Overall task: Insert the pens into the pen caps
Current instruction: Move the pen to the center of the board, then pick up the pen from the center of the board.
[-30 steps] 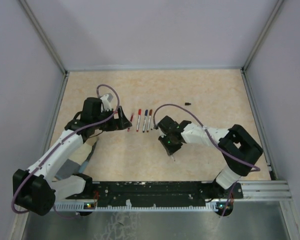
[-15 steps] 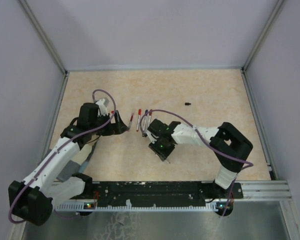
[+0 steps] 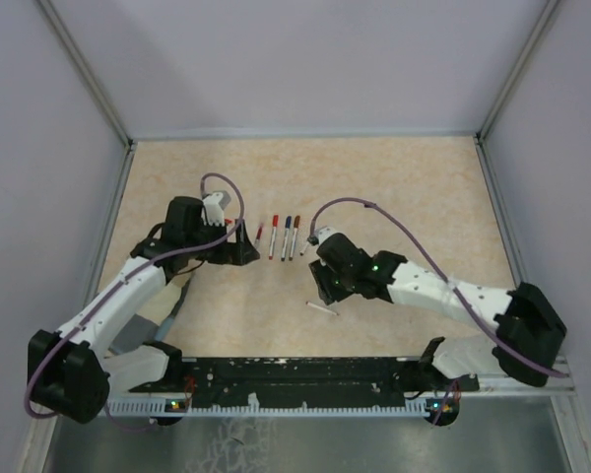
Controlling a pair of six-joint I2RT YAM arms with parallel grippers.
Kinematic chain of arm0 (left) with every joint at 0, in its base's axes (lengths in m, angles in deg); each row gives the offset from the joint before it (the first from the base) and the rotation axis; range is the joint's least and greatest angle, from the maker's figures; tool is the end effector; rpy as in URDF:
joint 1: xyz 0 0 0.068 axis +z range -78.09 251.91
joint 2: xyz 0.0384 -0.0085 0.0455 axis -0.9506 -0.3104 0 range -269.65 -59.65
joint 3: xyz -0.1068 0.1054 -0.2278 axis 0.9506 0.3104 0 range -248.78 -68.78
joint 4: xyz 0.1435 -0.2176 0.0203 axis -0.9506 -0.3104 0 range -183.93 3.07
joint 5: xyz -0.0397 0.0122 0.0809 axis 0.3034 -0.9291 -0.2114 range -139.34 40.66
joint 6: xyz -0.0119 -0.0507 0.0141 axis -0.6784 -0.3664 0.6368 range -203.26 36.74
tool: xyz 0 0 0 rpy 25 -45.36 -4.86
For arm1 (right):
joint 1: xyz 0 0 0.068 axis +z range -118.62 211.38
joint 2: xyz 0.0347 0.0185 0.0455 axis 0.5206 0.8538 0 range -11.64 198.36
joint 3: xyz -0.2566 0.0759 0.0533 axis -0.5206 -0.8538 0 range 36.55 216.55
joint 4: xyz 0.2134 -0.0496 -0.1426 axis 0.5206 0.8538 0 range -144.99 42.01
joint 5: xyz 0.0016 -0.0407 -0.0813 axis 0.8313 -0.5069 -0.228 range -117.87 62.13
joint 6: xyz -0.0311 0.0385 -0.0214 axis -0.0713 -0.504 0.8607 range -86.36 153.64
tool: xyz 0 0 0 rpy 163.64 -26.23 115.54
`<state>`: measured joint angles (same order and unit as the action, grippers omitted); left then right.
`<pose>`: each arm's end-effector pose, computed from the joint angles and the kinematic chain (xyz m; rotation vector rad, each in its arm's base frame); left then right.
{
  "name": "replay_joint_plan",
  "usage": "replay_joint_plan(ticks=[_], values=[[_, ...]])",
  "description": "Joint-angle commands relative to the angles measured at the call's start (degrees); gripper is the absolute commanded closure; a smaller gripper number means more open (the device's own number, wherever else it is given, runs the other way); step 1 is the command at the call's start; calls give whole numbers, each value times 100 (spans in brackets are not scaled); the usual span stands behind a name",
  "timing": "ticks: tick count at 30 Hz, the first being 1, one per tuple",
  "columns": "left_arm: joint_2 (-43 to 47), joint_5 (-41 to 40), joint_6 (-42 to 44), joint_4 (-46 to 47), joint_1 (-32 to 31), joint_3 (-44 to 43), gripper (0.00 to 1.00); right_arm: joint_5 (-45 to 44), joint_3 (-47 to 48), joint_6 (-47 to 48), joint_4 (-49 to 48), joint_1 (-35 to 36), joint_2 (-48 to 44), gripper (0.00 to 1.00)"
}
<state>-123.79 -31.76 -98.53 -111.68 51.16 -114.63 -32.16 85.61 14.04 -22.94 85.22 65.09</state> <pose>0.2160 -0.0935 0.2573 0.2725 2.3592 -0.6668 0.1553 0.2079 0.2153 -0.7554 2.5431 0.3496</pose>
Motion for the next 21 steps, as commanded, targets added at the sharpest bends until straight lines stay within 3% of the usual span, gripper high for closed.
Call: replay_joint_plan(ticks=[1, 6, 10, 16, 21], values=[[-144, 600, 428, 777, -236, -110, 0, -565, -261, -1087, -719, 11, -973, 60], [-360, -533, 1165, 1278, -1736, -68, 0, -939, -685, -1984, -522, -229, -1715, 60], [-627, -855, 2348, 1722, -2811, 82, 0, -571, -1256, -2576, -521, -781, -2569, 61], [-919, 28, 4020, 1968, -3230, 247, 15, -278, -2018, -3070, -553, -954, -3812, 63], [-1471, 546, 4834, 1966, -3400, 158, 29, -173, -2385, -3355, -388, -955, -4545, 63]])
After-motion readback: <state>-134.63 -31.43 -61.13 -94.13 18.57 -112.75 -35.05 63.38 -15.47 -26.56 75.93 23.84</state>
